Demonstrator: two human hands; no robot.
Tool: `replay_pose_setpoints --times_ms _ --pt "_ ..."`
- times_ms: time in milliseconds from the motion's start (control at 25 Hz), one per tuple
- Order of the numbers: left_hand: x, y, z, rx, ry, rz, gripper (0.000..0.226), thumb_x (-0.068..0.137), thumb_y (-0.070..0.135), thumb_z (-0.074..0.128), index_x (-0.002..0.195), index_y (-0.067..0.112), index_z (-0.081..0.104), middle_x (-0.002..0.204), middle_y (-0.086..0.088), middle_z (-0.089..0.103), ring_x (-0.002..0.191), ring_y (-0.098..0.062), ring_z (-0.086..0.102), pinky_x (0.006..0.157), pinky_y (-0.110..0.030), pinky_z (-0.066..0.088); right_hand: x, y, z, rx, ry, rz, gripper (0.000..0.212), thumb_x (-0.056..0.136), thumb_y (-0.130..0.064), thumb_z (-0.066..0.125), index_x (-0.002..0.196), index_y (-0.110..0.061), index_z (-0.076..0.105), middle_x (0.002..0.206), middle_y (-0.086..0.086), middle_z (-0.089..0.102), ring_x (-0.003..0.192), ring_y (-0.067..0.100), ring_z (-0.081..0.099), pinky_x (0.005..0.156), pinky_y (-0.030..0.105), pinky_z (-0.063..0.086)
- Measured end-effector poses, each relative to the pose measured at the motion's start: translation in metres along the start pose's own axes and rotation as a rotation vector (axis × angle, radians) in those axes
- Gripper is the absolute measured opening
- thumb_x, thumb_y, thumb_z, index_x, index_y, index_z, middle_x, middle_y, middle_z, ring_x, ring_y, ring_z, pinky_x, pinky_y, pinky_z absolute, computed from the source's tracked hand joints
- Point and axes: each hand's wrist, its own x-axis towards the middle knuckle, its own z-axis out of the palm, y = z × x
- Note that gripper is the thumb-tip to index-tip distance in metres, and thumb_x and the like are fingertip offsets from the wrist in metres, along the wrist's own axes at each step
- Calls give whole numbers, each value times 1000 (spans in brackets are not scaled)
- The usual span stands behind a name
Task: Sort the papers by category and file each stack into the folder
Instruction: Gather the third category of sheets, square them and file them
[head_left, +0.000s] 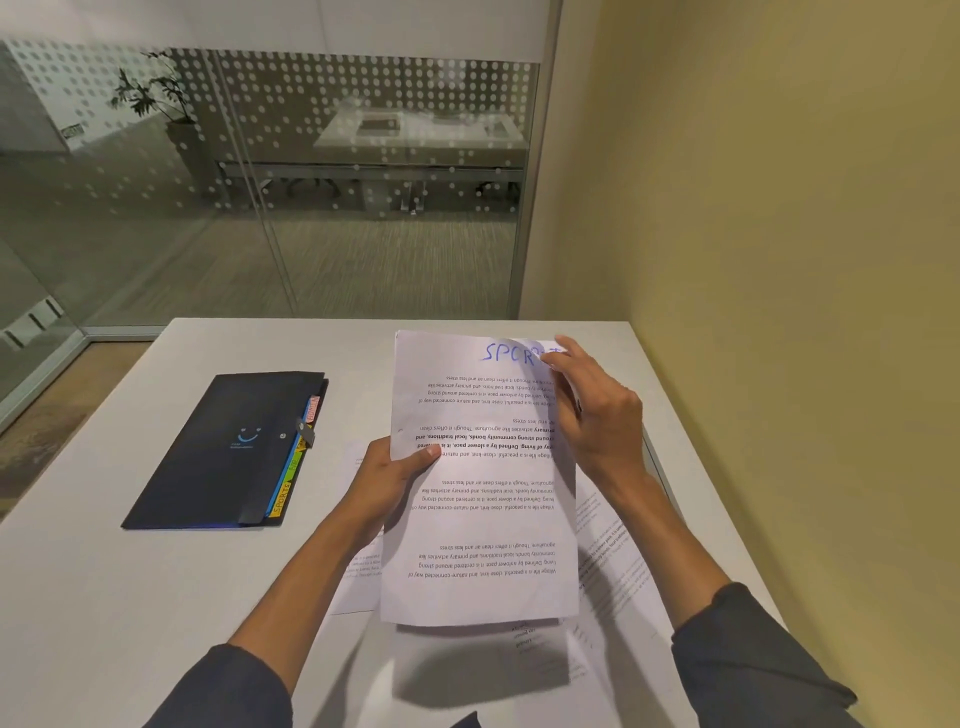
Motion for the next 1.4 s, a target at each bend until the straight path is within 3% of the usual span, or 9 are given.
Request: replay_pose_setpoints --times_ms 80,200,480,600,720,880,1160,1320,1400 --pt "1 -1 -2 -1 6 -13 16 95 10 56 102 22 64 93 8 76 84 -11 72 68 -22 56 1 3 2 -49 -20 -18 33 96 -25 45 116 -15 70 143 9 54 88 30 68 70 31 52" --pt "2 -2 -3 -20 12 -34 16 94 12 57 105 21 64 99 3 75 89 -16 72 76 -30 57 4 9 3 -99 8 -89 35 101 -28 43 119 -15 70 144 12 53 105 29 67 78 31 50" --pt "3 -6 -4 -48 -10 -51 22 93 11 58 115 12 64 109 -6 73 100 -25 70 89 -40 54 7 10 -1 -77 94 -173 42 105 -26 38 112 -1 71 120 18 65 85 27 66 64 36 55" --pt "5 -6 -4 -37 -6 -48 20 93 12 58 111 15 65 108 -5 73 99 -24 70 90 -41 54 6 6 1 65 104 -80 31 99 -25 51 98 -3 72 123 16 62 87 25 65 68 42 56" --pt "6 -8 -6 -27 6 -48 19 93 13 59 110 18 65 108 -3 73 99 -22 70 92 -41 52 8 0 2 279 110 162 15 89 -22 64 89 -11 74 133 7 56 110 21 60 84 48 51" --pt "9 -11 -7 -40 19 -49 19 92 12 60 110 16 66 109 -4 73 101 -23 69 94 -43 51 3 -9 -3 339 20 232 19 88 -31 59 91 -16 69 148 3 46 136 18 43 106 39 36" --pt "9 -8 -4 -8 25 -21 16 93 10 59 105 18 66 104 -1 74 96 -20 71 85 -34 55 -21 -41 -9 650 -230 351 26 94 -47 49 101 -24 61 114 -10 71 103 11 67 83 38 56" --pt "7 -9 -4 44 27 -2 16 94 12 59 106 19 65 102 3 75 93 -15 71 81 -29 55 -10 -51 -7 859 -132 583 4 95 -18 61 97 -17 65 90 -1 76 89 13 72 79 23 55" --pt "6 -9 -4 47 32 2 16 93 13 59 106 19 66 101 3 75 93 -15 71 81 -29 55 -3 -46 -5 818 -127 623 18 88 -12 71 101 -21 64 93 -4 76 88 10 71 77 24 52"
